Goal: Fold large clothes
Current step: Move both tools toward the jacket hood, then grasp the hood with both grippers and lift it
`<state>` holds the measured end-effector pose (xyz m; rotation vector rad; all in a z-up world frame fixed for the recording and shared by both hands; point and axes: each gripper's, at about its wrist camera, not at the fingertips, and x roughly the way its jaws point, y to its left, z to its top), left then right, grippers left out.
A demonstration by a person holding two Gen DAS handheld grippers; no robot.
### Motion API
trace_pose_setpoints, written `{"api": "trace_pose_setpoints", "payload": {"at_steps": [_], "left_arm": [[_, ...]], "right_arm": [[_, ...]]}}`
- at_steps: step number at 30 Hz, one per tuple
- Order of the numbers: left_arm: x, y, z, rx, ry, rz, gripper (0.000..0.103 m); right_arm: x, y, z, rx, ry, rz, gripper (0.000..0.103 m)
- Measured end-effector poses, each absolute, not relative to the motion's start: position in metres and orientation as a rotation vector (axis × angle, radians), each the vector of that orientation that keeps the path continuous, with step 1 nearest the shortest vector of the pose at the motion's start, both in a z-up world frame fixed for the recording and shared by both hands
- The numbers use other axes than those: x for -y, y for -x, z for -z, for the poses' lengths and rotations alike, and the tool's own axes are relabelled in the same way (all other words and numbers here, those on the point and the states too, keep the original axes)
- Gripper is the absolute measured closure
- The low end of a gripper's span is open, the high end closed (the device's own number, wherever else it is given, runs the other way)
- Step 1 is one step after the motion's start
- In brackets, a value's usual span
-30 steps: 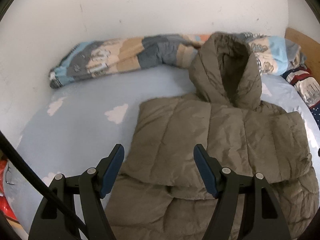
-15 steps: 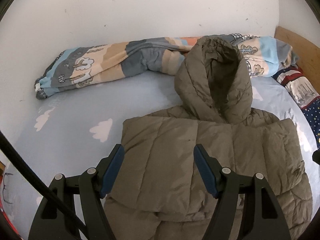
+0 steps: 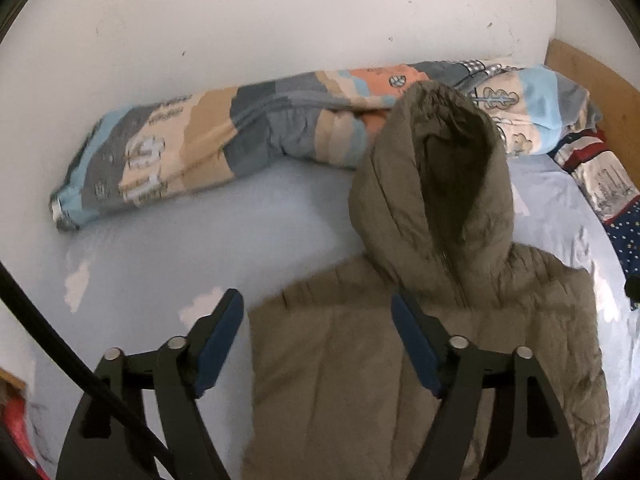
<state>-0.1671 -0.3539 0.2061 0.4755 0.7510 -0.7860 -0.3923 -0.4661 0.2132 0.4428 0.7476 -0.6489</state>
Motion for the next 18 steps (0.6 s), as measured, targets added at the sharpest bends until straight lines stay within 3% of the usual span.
{"api": "trace_pose_setpoints", "payload": {"at_steps": [4, 18], "left_arm": [[0.389, 0.152, -0.215, -0.760, -0.475, 0.811, 0.025], [0.524, 0.098, -0.201, -0.728, -0.477, 0.851, 0.024]], "right_arm": [[0.497, 0.360, -0.232, -0.764, -0.425, 0.654, 0.044], [0.599, 0.231, -0.239, -0.770, -0.341, 0.695, 0.041]]}}
